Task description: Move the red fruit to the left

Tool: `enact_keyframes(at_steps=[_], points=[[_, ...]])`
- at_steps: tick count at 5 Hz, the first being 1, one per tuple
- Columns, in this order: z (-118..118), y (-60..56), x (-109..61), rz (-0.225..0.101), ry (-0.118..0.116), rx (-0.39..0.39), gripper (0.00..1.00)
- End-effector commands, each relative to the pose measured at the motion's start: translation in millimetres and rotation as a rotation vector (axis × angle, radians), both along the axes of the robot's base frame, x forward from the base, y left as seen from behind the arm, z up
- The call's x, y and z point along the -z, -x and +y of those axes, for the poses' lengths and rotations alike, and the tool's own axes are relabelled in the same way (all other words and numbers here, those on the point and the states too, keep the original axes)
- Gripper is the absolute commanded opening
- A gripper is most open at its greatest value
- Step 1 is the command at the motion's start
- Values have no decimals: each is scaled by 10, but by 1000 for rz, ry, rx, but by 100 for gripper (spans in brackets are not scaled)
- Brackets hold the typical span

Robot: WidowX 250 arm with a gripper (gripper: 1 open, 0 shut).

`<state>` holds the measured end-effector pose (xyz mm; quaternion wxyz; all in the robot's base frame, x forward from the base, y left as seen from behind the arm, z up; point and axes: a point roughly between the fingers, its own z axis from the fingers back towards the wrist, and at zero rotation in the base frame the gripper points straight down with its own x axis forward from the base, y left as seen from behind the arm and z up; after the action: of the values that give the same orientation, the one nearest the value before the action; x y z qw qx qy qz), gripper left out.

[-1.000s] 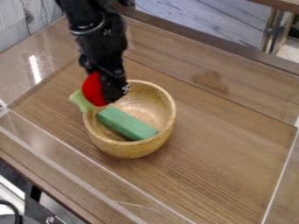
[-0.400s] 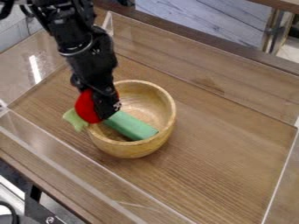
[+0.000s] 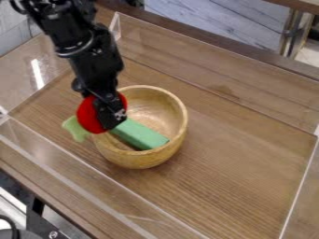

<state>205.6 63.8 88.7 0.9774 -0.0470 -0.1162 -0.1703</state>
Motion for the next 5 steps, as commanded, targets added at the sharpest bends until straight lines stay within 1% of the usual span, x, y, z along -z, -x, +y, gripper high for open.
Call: enact_keyframes(at_steps=[1,3,4,5], points=[[35,1,-138,-38,-4,30,0],[-120,60,-257,-27,24,-72,0],[-19,117,-359,-37,37,-87,0],[-3,68,-500,-47,49,-102,0]])
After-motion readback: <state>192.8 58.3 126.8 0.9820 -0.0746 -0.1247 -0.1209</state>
